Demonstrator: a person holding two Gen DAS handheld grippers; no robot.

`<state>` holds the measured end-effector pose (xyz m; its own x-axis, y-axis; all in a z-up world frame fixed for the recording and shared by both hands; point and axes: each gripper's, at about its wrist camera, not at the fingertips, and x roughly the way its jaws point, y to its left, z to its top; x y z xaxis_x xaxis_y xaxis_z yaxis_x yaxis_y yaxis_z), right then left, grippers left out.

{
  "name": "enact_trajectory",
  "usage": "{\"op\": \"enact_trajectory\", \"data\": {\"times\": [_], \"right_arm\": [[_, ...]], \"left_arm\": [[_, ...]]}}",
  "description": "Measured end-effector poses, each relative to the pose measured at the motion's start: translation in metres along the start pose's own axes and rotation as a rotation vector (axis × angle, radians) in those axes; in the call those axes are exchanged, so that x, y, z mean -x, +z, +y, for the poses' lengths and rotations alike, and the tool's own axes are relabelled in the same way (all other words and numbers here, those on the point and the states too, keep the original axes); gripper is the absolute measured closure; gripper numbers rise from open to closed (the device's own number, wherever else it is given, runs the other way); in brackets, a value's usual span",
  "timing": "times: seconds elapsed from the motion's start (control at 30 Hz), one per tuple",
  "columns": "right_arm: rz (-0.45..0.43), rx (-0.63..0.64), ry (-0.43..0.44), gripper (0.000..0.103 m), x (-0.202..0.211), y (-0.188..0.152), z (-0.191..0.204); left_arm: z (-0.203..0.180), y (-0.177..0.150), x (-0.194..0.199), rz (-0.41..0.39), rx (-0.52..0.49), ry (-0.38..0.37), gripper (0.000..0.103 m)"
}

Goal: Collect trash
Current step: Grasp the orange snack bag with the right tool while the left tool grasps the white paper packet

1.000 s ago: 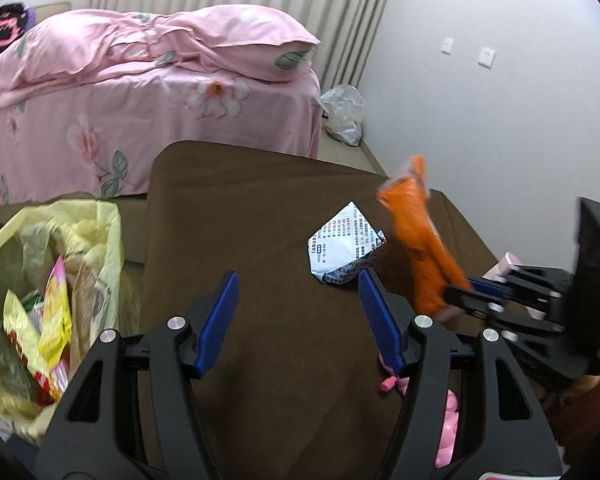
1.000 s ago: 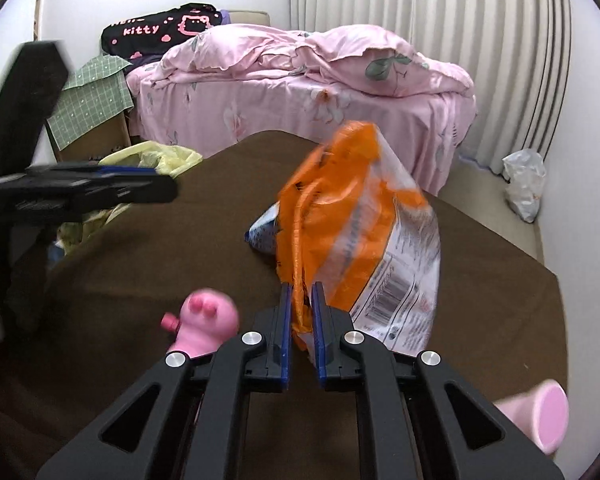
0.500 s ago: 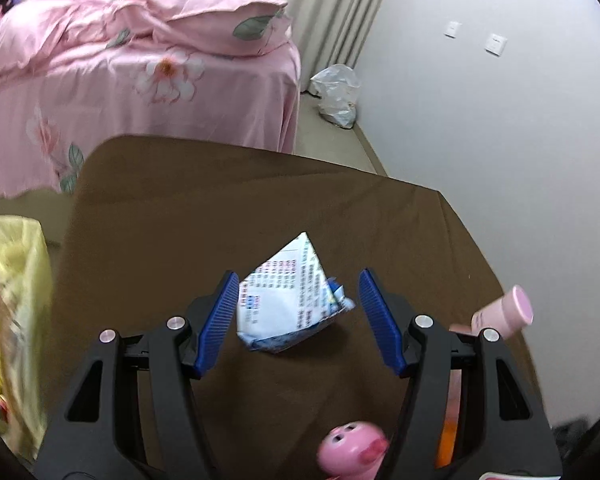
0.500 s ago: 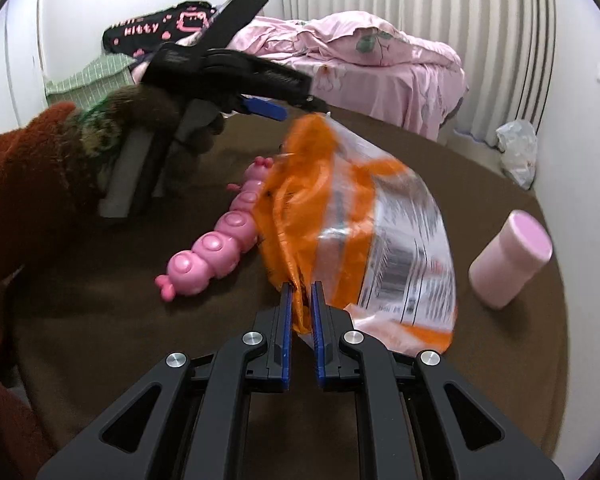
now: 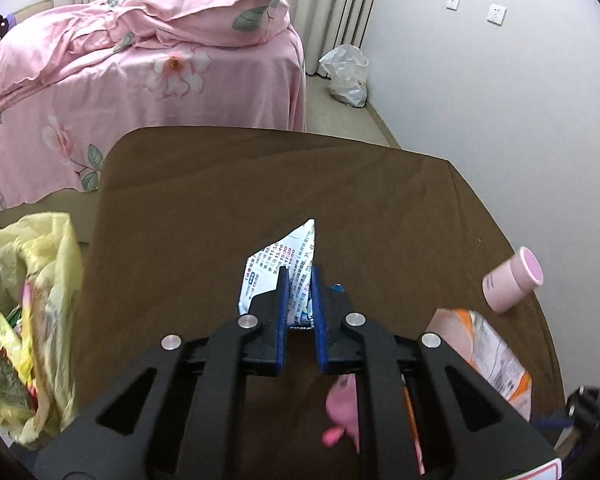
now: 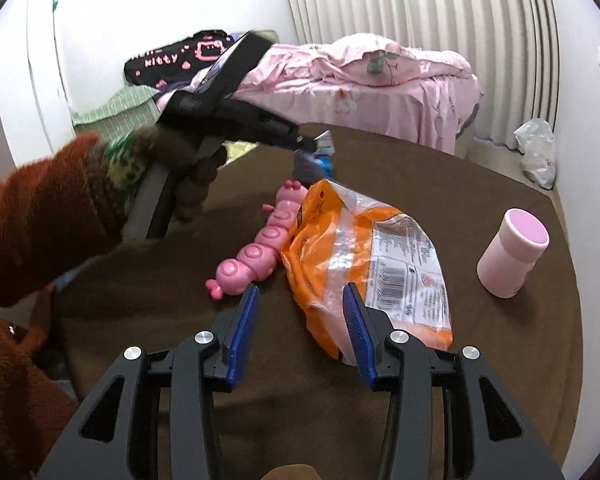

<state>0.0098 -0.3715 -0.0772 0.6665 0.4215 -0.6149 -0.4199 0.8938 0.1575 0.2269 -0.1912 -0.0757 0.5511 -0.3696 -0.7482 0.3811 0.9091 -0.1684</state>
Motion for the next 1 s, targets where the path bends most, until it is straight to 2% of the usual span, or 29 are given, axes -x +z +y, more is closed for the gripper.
{"op": "enact_trajectory", "data": {"times": [0.2,0.4,0.57,0.77,0.8,0.87,1.0], "right_arm": [[0.005,-0.048,-0.042,0.062,-0.001,-0.005,-0.01],[-0.003,-0.121,-0.058,0.062,-0.002,-0.011,-0.021],[-0.023,-0.193,-0.037,0.062,0.005,-0.012,-0.031],[-0.057,-0.144,-0.05,0.062,0.02,-0.005,-0.025],[-0.067,-0.139,-0.06,0.061,0.022,-0.004,-0.025],[-0.087,-0.143,-0.071,0.05,0.025,-0.002,-0.026],[-0.093,-0.188,-0.085,0.044,0.019,-0.002,-0.038]], "left_arm": [[0.006,-0.025,0.028,-0.024,0.095,-0.046,0.096],[-0.001,-0.049,0.044,-0.034,0.142,-0.087,0.096],[-0.01,-0.06,0.052,-0.009,0.117,-0.091,0.097],[-0.009,-0.075,0.07,0.002,0.111,-0.125,0.097],[-0.009,-0.078,0.073,0.004,0.11,-0.13,0.097],[-0.007,-0.083,0.077,0.01,0.112,-0.146,0.097],[-0.008,-0.092,0.083,0.012,0.097,-0.184,0.097]]}}
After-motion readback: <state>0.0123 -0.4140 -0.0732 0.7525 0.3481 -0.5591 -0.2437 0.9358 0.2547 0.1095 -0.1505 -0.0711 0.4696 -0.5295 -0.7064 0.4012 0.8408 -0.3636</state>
